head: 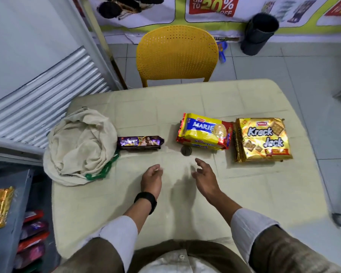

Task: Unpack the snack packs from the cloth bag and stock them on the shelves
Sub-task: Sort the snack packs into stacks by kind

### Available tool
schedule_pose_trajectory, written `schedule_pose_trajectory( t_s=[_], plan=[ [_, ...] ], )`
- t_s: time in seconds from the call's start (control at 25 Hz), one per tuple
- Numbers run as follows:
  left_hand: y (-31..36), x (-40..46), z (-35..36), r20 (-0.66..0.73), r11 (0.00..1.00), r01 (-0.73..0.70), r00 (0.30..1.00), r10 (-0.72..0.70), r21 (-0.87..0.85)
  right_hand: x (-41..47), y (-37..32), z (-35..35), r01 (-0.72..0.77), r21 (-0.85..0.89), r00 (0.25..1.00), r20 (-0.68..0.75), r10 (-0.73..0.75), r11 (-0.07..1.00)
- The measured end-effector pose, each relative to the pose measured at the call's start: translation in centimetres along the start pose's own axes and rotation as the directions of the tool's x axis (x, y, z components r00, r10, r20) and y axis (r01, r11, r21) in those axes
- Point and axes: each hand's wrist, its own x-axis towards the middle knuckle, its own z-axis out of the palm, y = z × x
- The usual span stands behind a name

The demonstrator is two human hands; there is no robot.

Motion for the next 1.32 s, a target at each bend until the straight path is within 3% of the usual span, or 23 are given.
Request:
schedule_pose_trajectory(
  t_s=[0.08,0.16,0.24,0.32,0.4,0.44,0.56,0.76,0.88,1.12,1.32],
  plan=[
    [0.9,-1.3,4.8,0.127,0.997,-0.055,0.991,0.048,0.054,0.1,2.0,-3.9,-0.050,0.007,0.996,-0.072,0.050,0.999],
    [2.3,-2.5,9.6,0.209,0.988,-0.115,0.974,0.091,0.106,0.4,3.8,-8.4,-0.185,0.122,0.963,-0.176,0.205,0.975],
    [3.9,-3.8,15.0,0.301,0.978,-0.135,0.950,0.082,0.161,1.9,6.2,-14.2,-0.313,0.377,0.853,-0.292,0.433,0.872],
    [5.3,-4.7,19.9,0.339,0.974,-0.131,0.939,0.062,0.183,3.8,8.5,-19.9,-0.296,0.521,0.759,-0.381,0.528,0.801],
    [6.2,-5.1,23.7,0.330,0.980,-0.119,0.942,0.062,0.157,4.2,7.4,-24.5,-0.216,0.545,0.754,-0.434,0.493,0.810],
    [6.6,-5.2,25.7,0.325,0.984,-0.121,0.943,0.073,0.131,4.7,6.6,-26.5,-0.166,0.563,0.786,-0.421,0.453,0.810],
    [7.4,-4.4,29.6,0.300,0.987,-0.144,0.947,0.115,0.074,7.1,5.3,-30.6,-0.053,0.568,0.917,-0.299,0.265,0.822],
    [7.2,-2.5,32.6,0.191,0.994,-0.100,0.978,0.088,0.051,11.0,4.9,-31.9,-0.010,0.459,0.990,-0.118,0.072,0.888],
    [7.2,-2.5,33.5,0.202,0.995,-0.103,0.974,0.099,0.007,11.6,5.5,-31.3,0.042,0.442,0.999,-0.029,-0.032,0.896],
    [8.0,-6.1,33.2,0.255,0.995,-0.064,0.966,0.041,0.080,8.2,5.2,-32.6,-0.020,0.466,0.998,-0.047,0.048,0.884],
    [9.4,-14.2,28.5,0.278,0.973,-0.231,0.934,0.224,-0.007,0.5,1.6,-32.4,0.088,0.391,0.992,-0.116,-0.046,0.916]
  ],
)
